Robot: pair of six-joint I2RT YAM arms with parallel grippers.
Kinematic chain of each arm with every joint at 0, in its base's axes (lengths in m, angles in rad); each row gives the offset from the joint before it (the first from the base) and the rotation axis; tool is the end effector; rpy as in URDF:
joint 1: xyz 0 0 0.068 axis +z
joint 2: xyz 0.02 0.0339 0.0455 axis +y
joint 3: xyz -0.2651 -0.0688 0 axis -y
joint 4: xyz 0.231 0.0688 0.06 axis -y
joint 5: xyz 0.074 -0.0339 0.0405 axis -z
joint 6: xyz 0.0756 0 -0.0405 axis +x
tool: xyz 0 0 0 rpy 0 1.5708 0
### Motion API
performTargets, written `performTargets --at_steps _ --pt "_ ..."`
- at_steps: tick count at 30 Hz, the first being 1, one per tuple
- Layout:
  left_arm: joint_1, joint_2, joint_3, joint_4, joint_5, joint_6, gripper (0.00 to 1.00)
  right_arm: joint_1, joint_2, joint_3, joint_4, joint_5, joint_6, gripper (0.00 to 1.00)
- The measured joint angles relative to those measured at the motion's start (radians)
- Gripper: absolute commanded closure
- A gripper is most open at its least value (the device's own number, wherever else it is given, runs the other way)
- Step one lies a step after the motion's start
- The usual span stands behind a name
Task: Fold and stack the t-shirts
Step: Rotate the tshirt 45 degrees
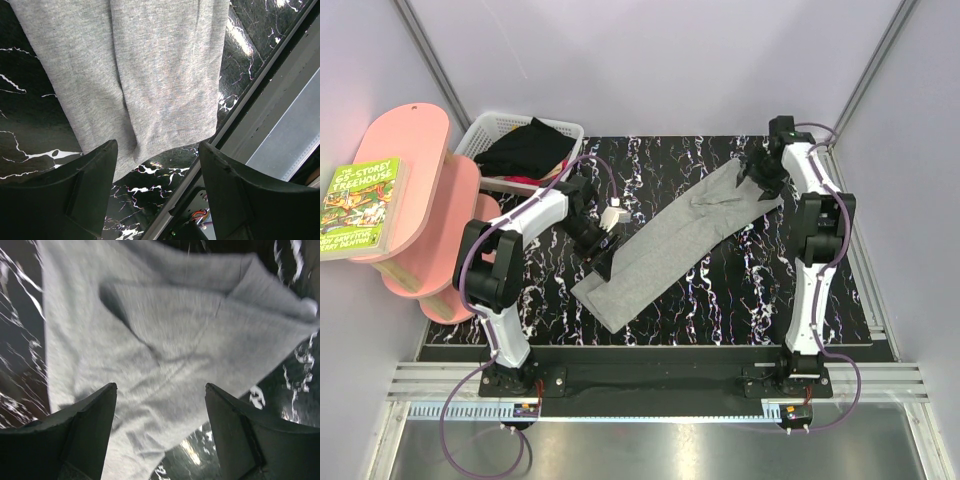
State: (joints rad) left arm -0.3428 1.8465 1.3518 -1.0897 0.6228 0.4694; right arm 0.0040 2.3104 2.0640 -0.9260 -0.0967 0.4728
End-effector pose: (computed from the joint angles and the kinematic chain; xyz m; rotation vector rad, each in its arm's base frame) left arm 0.2886 -0.1498 0.1763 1.1657 2.7274 -0.9541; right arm 0.4952 0.0093 0.1736 0.6160 2.6960 0.2619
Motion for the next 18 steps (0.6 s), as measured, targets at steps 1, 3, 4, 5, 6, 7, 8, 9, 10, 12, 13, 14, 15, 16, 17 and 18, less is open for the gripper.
performTargets --at_steps 1,3,4,5,6,7,8,9,10,12,13,14,15,16,17,18 --pt "0.0 0.0 0.0 0.0 0.0 0.0 0.3 -0.013 0.011 0.023 0.004 -0.004 0.005 0.23" --pt "0.0 0.0 0.0 0.0 0.0 0.0 0.3 -0.025 0.035 0.065 0.012 -0.027 0.017 0.23" --pt "0.0 0.0 0.0 0.0 0.0 0.0 0.3 -0.025 0.05 0.083 0.017 -0.04 0.025 0.23" --pt "0.0 0.0 0.0 0.0 -0.001 0.0 0.3 -0.023 0.06 0.093 0.019 -0.056 0.031 0.24" --pt "0.0 0.0 0.0 0.0 -0.001 0.0 0.3 -0.019 0.073 0.103 0.02 -0.078 0.04 0.23" --pt "0.0 0.0 0.0 0.001 -0.001 0.0 0.3 -0.015 0.085 0.113 0.022 -0.101 0.048 0.24" --pt "0.0 0.0 0.0 0.0 -0.002 0.0 0.3 -0.011 0.1 0.124 0.022 -0.135 0.058 0.24" --pt "0.0 0.0 0.0 0.0 -0.002 0.0 0.3 -0.007 0.111 0.13 0.027 -0.167 0.071 0.25" --pt "0.0 0.0 0.0 0.001 -0.002 0.0 0.3 -0.005 0.119 0.131 0.033 -0.195 0.083 0.25" --pt "0.0 0.0 0.0 0.001 -0.002 0.0 0.3 -0.002 0.131 0.131 0.049 -0.265 0.113 0.25" --pt "0.0 0.0 0.0 0.0 -0.002 0.0 0.3 0.0 0.137 0.131 0.055 -0.295 0.13 0.25" --pt "-0.002 0.0 0.0 0.0 -0.002 0.0 0.3 0.001 0.14 0.131 0.063 -0.318 0.142 0.24" --pt "-0.002 0.0 0.0 0.001 -0.002 0.0 0.31 0.002 0.143 0.13 0.071 -0.333 0.151 0.25" --pt "-0.003 0.0 0.0 0.0 -0.003 0.0 0.31 0.002 0.143 0.127 0.078 -0.345 0.159 0.25" --pt "-0.004 0.0 0.0 0.0 -0.004 0.0 0.31 0.002 0.143 0.123 0.083 -0.352 0.165 0.25" --pt "-0.006 0.0 0.0 0.0 -0.006 0.0 0.31 0.002 0.143 0.12 0.088 -0.354 0.17 0.25"
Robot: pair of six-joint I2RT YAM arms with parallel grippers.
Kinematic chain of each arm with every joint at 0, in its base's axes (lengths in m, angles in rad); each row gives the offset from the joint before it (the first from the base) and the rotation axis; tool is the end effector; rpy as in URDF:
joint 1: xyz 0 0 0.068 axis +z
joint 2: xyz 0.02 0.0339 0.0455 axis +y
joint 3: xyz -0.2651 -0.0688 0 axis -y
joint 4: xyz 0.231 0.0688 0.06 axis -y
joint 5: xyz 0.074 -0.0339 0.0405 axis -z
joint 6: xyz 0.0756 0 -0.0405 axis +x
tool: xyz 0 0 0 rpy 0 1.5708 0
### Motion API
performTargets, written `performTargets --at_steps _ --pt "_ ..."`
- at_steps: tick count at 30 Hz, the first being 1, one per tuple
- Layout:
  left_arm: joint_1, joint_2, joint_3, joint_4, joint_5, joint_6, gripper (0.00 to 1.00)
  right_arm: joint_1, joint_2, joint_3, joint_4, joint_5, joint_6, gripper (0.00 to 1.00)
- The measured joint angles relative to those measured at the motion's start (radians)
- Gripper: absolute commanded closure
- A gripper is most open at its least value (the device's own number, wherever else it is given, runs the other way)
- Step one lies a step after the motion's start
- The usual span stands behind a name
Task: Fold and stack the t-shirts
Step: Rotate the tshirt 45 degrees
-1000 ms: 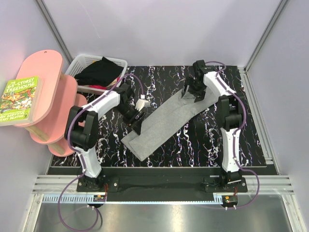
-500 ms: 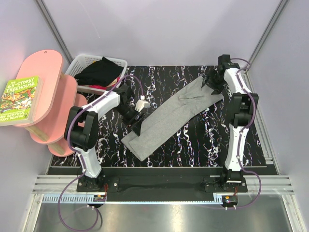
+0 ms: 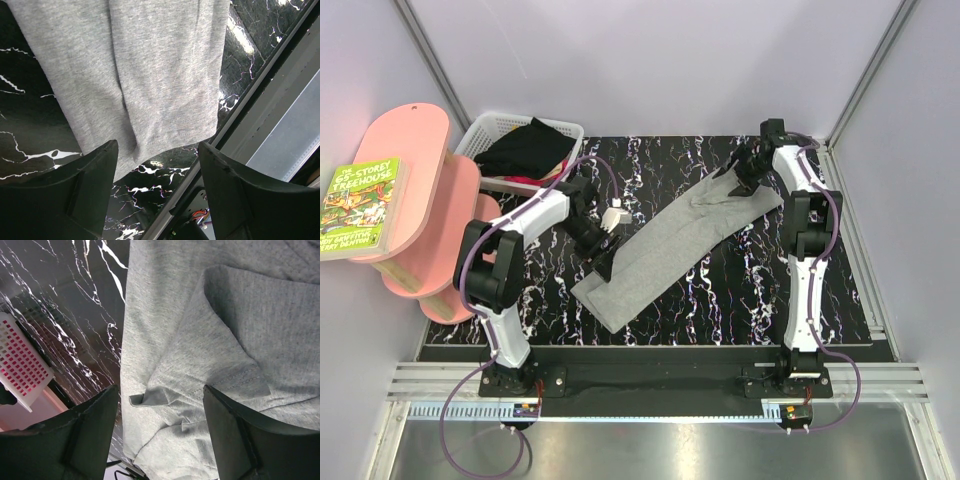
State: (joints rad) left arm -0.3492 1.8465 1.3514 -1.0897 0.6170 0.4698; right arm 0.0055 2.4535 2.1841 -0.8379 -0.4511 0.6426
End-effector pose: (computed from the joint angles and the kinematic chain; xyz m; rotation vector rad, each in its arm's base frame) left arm 0.2876 -0.1513 0.1760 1.1769 2.7282 -0.9464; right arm 0.5267 0.0359 0.1512 0.7162 2.6449 0.8008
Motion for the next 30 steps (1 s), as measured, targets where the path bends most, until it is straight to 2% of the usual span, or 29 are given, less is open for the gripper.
performTargets --at_steps 10,17,22,27,28,29,30 --pt "-0.045 -0.056 0.005 -0.034 -0.002 0.012 0.3 -0.013 0.06 0.012 0.008 0.018 -0.005 0.25" --pt "-0.119 -0.087 0.013 -0.074 -0.004 0.043 0.3 -0.034 0.196 0.237 -0.026 -0.065 -0.011 0.25" --pt "-0.164 -0.034 0.013 -0.072 -0.027 0.055 0.3 -0.044 0.319 0.442 -0.028 -0.127 -0.02 0.24" --pt "-0.156 0.024 0.013 -0.068 -0.051 0.054 0.3 -0.062 0.392 0.555 0.018 -0.186 -0.021 0.14" --pt "-0.152 0.018 0.014 -0.067 -0.049 0.054 0.29 -0.064 0.393 0.558 0.031 -0.187 -0.027 0.11" --pt "-0.147 0.008 0.015 -0.065 -0.049 0.054 0.28 -0.064 0.392 0.559 0.04 -0.187 -0.033 0.02" --pt "-0.136 -0.009 0.016 -0.061 -0.046 0.053 0.28 -0.063 0.39 0.559 0.049 -0.184 -0.039 0.0"
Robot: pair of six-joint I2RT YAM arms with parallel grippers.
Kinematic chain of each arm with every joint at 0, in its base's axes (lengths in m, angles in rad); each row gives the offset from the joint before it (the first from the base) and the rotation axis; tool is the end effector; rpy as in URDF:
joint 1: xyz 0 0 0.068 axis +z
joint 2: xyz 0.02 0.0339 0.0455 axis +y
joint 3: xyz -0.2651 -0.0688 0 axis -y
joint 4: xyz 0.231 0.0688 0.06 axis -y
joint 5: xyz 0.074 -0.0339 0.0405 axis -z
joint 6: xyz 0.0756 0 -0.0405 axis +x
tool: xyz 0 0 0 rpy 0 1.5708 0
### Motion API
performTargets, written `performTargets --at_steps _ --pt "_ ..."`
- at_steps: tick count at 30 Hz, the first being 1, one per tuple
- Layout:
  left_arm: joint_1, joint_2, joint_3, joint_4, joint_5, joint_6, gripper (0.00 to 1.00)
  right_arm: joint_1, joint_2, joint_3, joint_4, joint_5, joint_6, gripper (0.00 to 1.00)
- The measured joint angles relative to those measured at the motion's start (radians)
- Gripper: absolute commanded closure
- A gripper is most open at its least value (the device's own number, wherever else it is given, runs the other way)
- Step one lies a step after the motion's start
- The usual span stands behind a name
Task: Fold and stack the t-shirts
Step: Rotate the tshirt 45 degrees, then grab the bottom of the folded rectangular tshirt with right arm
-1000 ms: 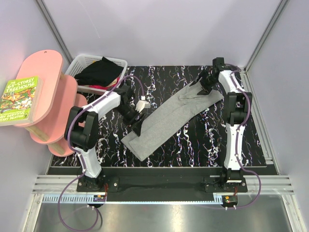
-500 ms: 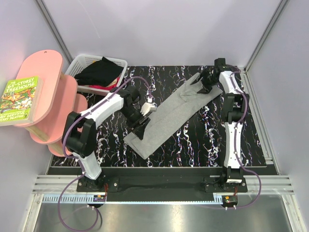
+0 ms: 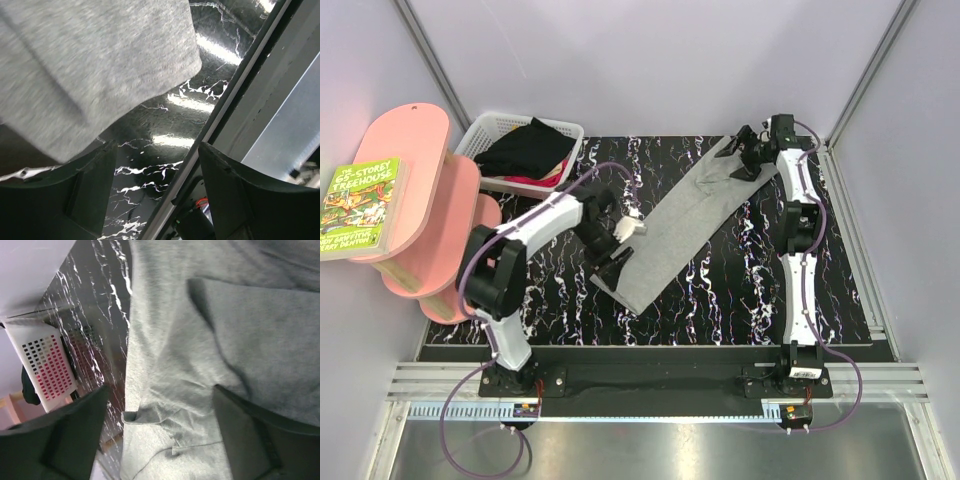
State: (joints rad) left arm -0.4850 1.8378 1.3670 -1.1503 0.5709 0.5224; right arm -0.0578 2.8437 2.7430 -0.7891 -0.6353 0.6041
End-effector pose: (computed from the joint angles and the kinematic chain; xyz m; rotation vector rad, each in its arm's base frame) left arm 0.2606 -0.1835 0.1805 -1.4181 -2.6186 0.8751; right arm 0.5958 0.0105 0.1230 0.5302 2.4281 1.0175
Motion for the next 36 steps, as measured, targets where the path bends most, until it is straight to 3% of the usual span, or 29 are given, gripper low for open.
performTargets --at_steps 5,11,14,17,20,23,28,36 --pt "0.132 -0.13 0.047 0.004 0.019 -0.013 0.28 0.033 -0.104 -0.092 0.019 0.082 -0.072 0.0" --pt "0.364 -0.301 0.114 0.033 0.069 -0.039 0.22 0.203 -0.436 -0.322 0.004 0.281 -0.211 0.01" --pt "0.479 -0.383 0.128 0.047 0.113 -0.064 0.15 0.412 -0.635 -0.436 -0.016 0.529 -0.336 0.0" --pt "0.58 -0.446 0.142 0.061 0.132 -0.095 0.11 0.749 -0.771 -0.568 0.018 0.858 -0.48 0.0" --pt "0.624 -0.496 0.138 0.072 0.135 -0.121 0.1 1.054 -0.793 -0.699 0.032 1.07 -0.559 0.0" --pt "0.656 -0.528 0.114 0.076 0.149 -0.14 0.07 1.223 -0.751 -0.797 -0.033 1.17 -0.572 0.0" --pt "0.736 -0.533 0.089 0.077 0.162 -0.165 0.08 1.246 -0.718 -0.857 -0.13 1.256 -0.54 0.03" --pt "0.771 -0.491 0.084 0.076 0.202 -0.18 0.09 1.305 -0.722 -0.937 -0.161 1.298 -0.459 0.05"
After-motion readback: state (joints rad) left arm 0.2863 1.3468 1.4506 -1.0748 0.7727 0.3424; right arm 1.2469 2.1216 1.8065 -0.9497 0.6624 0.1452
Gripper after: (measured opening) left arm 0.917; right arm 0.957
